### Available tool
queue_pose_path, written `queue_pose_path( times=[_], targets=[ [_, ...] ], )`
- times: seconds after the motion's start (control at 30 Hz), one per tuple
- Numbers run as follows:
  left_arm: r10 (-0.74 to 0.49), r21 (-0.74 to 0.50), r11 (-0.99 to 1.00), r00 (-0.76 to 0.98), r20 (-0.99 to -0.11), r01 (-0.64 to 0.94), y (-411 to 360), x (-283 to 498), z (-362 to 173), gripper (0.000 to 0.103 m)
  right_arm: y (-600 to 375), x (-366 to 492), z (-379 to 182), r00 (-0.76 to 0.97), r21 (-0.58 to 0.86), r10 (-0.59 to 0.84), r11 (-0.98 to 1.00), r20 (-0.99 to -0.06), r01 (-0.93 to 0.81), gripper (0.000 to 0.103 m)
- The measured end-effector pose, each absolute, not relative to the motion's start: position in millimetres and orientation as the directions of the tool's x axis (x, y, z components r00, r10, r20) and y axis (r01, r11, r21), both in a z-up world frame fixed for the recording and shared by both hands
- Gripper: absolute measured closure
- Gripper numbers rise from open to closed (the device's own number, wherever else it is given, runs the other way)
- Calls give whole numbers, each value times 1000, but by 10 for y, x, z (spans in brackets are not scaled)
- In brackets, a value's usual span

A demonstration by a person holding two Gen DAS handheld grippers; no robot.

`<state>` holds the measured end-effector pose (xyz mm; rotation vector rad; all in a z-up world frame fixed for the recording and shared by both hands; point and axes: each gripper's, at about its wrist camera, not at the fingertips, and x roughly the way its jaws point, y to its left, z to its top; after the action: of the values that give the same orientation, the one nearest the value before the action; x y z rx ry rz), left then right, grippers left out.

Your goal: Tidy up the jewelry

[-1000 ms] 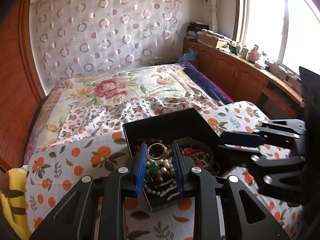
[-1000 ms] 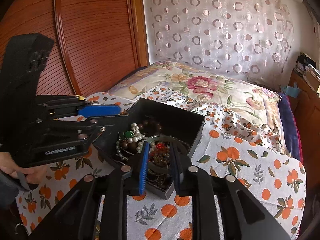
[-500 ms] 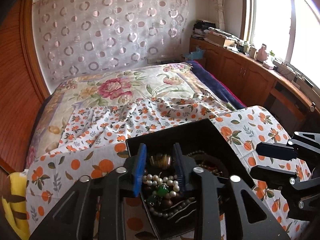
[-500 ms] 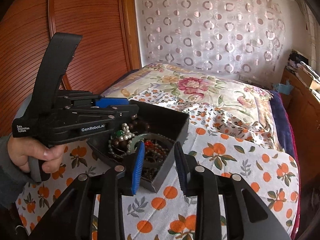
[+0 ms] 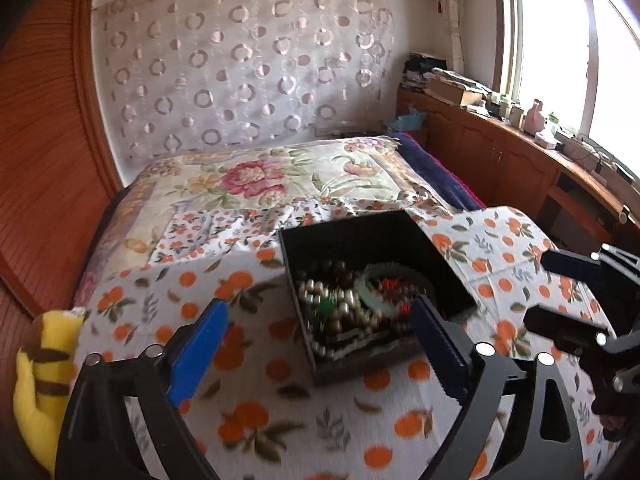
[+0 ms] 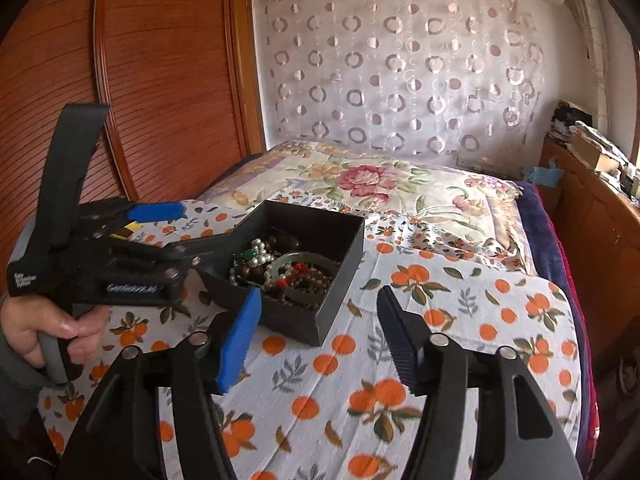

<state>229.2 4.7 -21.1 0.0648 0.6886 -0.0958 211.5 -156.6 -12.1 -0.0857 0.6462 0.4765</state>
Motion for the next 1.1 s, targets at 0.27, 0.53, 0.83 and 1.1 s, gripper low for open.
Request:
queue_pose_path(
  times=[0.27, 0.53, 0.83, 1.1],
  targets=[
    [-60, 11, 996, 769, -637, 87, 73, 1740, -201, 8, -1666, 1761, -134, 739, 66, 345, 923, -579, -380, 3],
    [-4, 36, 999, 820, -572, 30, 73, 1152, -29, 8, -1762, 1411, -17, 767, 99, 330, 938, -550, -332, 3],
    [20, 37, 999, 862, -507, -2, 38, 637, 226, 8, -1836, 820, 282, 850, 90, 287, 957, -442, -276, 3],
    [-15, 21, 999, 870, -492, 30, -25, 445, 259, 8, -1884, 623, 358, 871, 96, 264, 964, -416, -246, 3]
  ],
)
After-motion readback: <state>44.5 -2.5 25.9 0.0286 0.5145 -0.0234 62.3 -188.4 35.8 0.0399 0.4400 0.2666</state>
